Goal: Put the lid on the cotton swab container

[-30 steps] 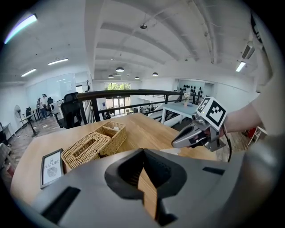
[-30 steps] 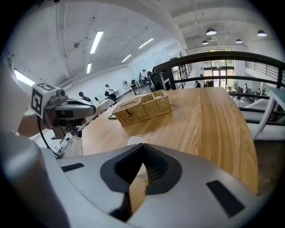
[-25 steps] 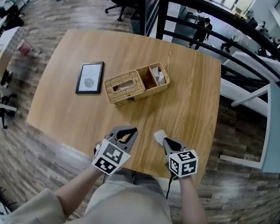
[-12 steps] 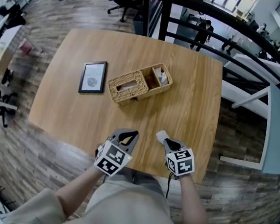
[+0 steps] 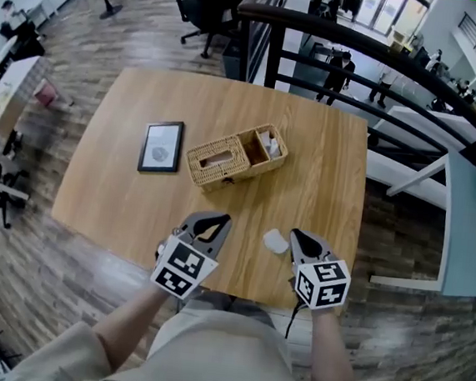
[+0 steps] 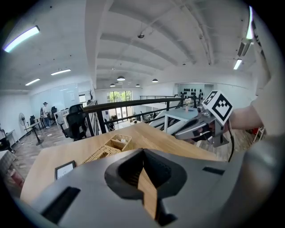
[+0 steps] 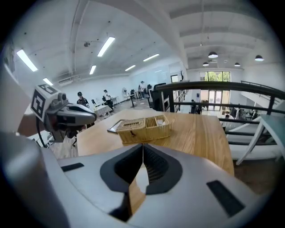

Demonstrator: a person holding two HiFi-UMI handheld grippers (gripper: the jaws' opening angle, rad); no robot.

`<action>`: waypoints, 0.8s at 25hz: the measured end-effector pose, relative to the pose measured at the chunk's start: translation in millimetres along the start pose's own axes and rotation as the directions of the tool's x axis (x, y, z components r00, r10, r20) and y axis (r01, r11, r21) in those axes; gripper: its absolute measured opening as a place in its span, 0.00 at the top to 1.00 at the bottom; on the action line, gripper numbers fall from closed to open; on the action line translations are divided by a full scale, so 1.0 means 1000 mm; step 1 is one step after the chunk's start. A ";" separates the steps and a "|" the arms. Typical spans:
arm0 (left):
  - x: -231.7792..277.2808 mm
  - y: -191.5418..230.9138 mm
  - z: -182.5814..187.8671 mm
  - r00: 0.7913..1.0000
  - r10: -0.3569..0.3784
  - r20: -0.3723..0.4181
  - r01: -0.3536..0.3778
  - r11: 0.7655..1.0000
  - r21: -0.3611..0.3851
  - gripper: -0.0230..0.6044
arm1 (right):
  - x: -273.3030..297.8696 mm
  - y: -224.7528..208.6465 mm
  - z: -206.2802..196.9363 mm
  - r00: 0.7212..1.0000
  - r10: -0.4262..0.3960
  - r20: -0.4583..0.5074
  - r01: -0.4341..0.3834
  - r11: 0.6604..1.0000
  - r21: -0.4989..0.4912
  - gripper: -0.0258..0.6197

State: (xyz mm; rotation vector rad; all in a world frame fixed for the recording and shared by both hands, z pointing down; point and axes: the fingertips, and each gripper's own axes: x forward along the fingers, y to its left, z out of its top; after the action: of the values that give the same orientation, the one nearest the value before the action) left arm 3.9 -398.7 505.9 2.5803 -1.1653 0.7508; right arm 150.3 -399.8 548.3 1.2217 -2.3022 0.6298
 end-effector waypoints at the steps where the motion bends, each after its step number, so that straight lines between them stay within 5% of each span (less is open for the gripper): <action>1: -0.005 0.001 0.009 1.000 0.009 0.020 -0.009 1.000 0.007 0.93 | -0.010 0.003 0.013 1.000 0.007 0.026 -0.006 1.000 -0.014 0.92; 10: -0.056 0.002 0.104 0.972 0.043 0.232 -0.069 0.992 0.105 0.93 | -0.112 0.041 0.133 0.948 -0.016 0.319 0.073 0.983 -0.169 0.92; 14: -0.086 -0.009 0.149 0.940 0.040 0.340 -0.092 0.986 0.139 0.93 | -0.158 0.059 0.165 0.908 -0.066 0.414 0.188 0.947 -0.260 0.92; 20: -0.122 -0.025 0.188 0.896 0.003 0.444 -0.102 0.974 0.200 0.93 | -0.208 0.083 0.193 0.843 -0.059 0.534 0.218 0.946 -0.239 0.92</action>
State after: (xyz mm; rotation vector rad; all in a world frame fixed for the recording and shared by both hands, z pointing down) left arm 22.8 -377.4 282.1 3.0216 -1.3429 0.3161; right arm 150.4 -338.7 258.5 1.5331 -2.5714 -0.1269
